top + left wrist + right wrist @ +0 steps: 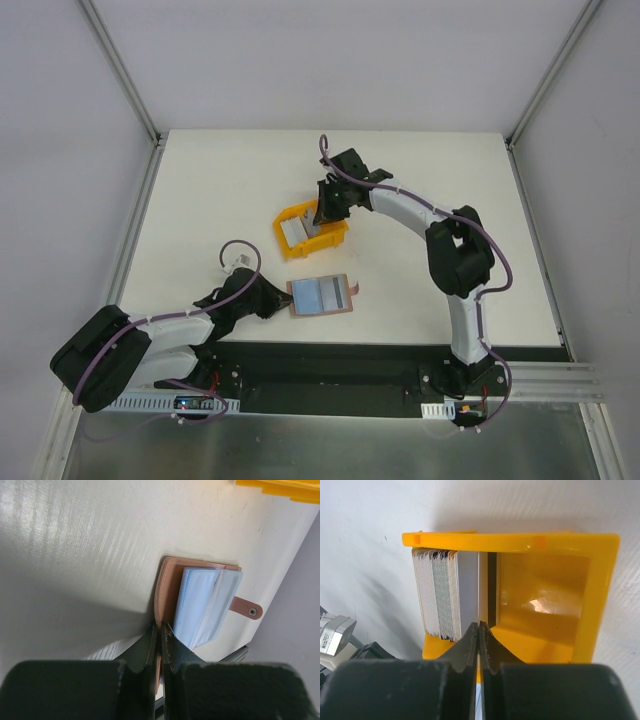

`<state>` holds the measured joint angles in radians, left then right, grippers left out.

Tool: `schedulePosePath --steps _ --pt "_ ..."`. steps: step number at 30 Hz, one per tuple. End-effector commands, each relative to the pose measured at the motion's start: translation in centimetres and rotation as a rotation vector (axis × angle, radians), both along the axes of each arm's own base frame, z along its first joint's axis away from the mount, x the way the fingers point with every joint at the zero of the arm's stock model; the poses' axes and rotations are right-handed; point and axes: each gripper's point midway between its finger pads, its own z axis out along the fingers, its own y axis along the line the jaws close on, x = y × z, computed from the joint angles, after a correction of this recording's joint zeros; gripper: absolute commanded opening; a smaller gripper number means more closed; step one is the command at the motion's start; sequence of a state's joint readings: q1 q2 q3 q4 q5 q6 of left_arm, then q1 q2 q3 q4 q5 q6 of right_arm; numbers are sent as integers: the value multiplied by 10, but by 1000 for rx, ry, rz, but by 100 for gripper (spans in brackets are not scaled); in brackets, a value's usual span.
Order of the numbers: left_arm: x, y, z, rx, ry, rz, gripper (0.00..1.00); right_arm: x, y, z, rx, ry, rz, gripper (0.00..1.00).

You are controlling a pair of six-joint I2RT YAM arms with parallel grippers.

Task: Put the credit cards into the card holder
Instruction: Pick up the credit card from the storage box, then insert the credit card into the card holder.

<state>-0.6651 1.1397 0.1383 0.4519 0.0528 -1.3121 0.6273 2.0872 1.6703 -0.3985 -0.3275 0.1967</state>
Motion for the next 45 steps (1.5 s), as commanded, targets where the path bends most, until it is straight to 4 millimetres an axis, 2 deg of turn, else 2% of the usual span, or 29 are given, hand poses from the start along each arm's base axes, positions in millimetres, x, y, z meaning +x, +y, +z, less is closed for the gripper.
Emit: schedulePosePath --steps 1,5,10,17,21,22,25,28,33,39,45 --pt "-13 11 -19 69 58 -26 0 7 -11 31 -18 -83 -14 0" --pt "-13 12 -19 68 54 -26 0 15 -17 42 -44 -135 -33 0" --pt "-17 14 -20 69 55 -32 0 17 -24 84 -6 -240 -48 0" --pt "-21 19 -22 79 47 -32 0 -13 -32 123 141 -277 -61 0" --pt "-25 21 -23 90 42 -46 0 -47 -33 125 269 -224 -76 0" --pt "-25 22 -23 94 41 -49 0 -59 -36 111 293 -175 -93 0" --pt "-27 23 -24 95 41 -50 0 -83 -40 107 379 -167 -123 0" --pt "-29 24 -26 97 46 -58 0 -113 -43 92 418 -130 -139 0" --pt "-33 24 -28 100 63 -63 0 -150 -46 51 400 -65 -156 0" --pt "-37 25 -30 99 81 -70 0 -174 -47 8 397 11 -175 1" --pt "-36 28 -30 106 76 -52 0 -178 -46 -13 398 30 -182 0"
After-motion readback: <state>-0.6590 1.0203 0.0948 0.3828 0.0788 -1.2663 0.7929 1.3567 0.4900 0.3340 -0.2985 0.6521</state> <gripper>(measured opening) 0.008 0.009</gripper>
